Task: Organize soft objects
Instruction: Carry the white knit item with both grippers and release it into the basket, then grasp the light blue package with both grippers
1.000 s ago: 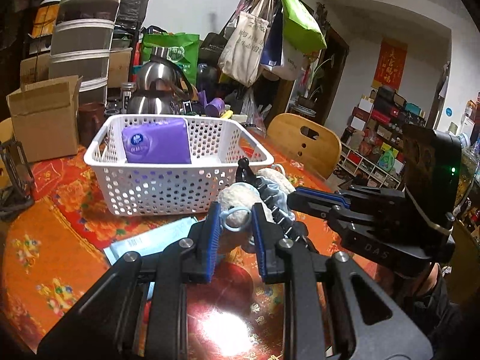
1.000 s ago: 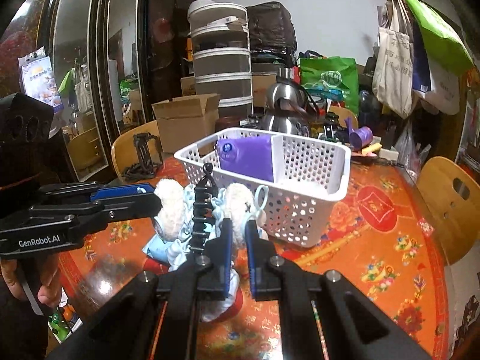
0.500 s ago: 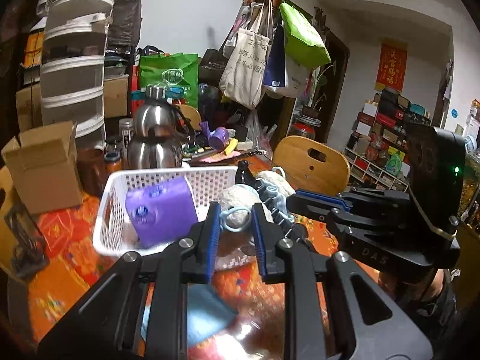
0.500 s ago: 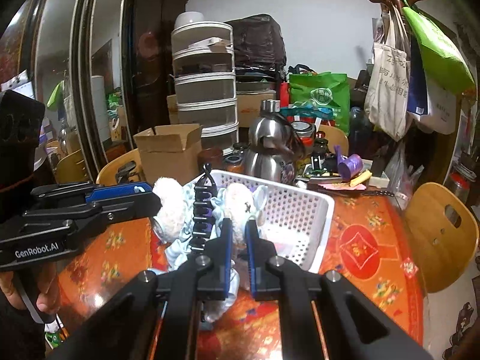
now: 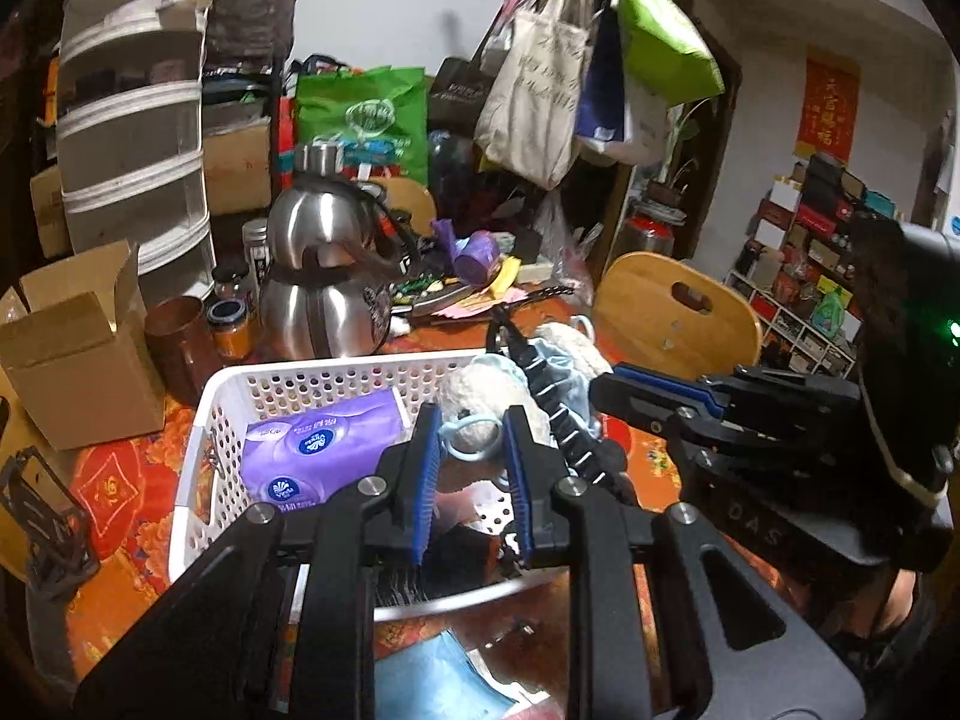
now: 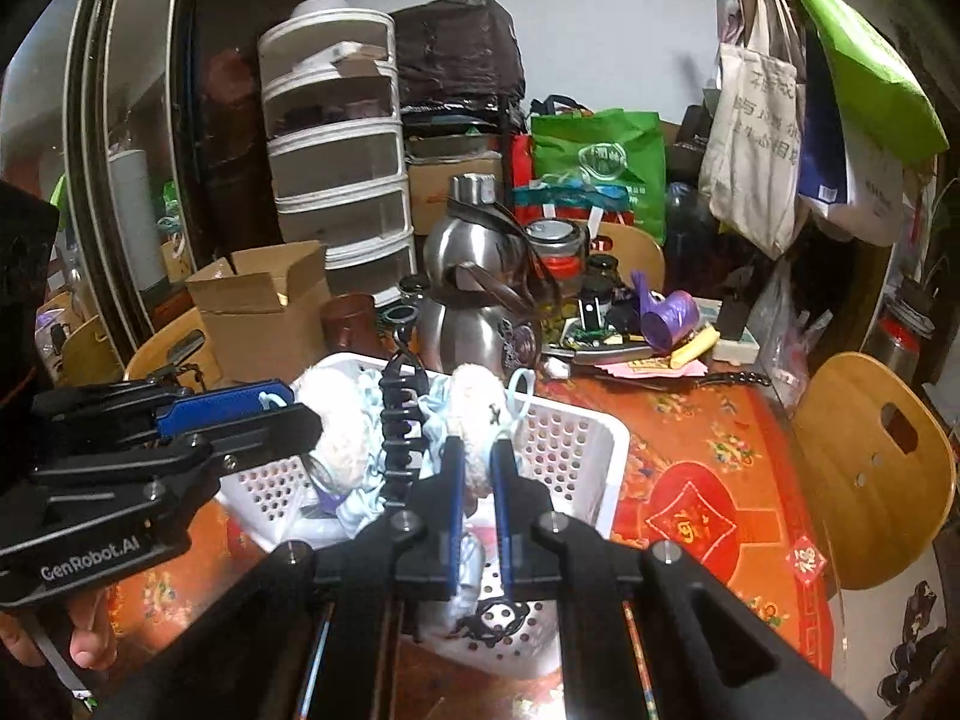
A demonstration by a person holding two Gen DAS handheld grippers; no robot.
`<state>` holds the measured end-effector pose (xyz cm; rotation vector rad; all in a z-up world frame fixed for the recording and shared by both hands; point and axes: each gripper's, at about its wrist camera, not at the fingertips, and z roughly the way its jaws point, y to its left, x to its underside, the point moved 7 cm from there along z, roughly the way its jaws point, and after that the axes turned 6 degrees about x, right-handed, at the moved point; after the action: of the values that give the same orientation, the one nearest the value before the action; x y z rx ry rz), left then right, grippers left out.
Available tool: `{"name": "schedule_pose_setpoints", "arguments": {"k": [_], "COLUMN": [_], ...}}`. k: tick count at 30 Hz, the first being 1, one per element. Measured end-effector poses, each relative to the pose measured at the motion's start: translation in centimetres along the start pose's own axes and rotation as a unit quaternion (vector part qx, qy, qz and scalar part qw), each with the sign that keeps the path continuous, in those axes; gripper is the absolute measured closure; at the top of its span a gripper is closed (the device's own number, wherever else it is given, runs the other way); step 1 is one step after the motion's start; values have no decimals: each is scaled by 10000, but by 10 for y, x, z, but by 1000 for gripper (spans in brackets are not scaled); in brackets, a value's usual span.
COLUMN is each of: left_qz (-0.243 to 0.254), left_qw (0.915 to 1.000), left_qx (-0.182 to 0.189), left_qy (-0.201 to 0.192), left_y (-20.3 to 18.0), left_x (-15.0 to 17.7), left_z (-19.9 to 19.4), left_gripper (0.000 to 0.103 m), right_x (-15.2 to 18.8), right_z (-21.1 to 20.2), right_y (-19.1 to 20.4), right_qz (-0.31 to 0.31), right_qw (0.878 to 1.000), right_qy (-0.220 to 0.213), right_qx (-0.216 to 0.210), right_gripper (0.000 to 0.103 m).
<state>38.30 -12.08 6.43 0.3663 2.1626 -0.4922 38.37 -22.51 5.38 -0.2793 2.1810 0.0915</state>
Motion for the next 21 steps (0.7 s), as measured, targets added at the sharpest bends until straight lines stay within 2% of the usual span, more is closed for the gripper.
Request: {"name": "schedule_pose_setpoints", "arguments": {"k": [8, 9, 10, 11, 12, 13, 14, 17, 21], "left_qz": [-208, -253, -343, -419, -446, -450, -461, -614, -683], "left_qw": [9994, 9991, 9987, 9981, 9976, 9972, 9971, 9968, 9955], "left_qx": [-254, -297, -330, -395, -486, -585, -598, -502, -625], "left_qy": [127, 137, 181, 233, 200, 92, 30, 97, 189], "left_y": [25, 30, 37, 44, 49, 55, 59, 70, 84], "left_x": [14, 15, 17, 21, 24, 26, 29, 40, 59], "left_z": [33, 36, 39, 41, 39, 35, 32, 28, 21], "left_gripper": [81, 68, 42, 29, 14, 12, 12, 12, 12], "right_x": [14, 16, 18, 22, 23, 26, 27, 33, 38], "right_z": [21, 24, 25, 28, 29, 28, 27, 25, 20], "right_y": [-2, -4, -4, -6, -7, -9, -10, -11, -11], "right_qz": [2, 52, 91, 124, 133, 124, 106, 96, 175], "right_qw": [9999, 9999, 9999, 9997, 9997, 9995, 9994, 9992, 9994], "right_qy": [41, 69, 118, 186, 176, 115, 79, 58, 59], "right_qx": [96, 78, 75, 84, 122, 248, 312, 375, 299], "right_gripper": [93, 90, 82, 76, 57, 37, 31, 30, 30]}}
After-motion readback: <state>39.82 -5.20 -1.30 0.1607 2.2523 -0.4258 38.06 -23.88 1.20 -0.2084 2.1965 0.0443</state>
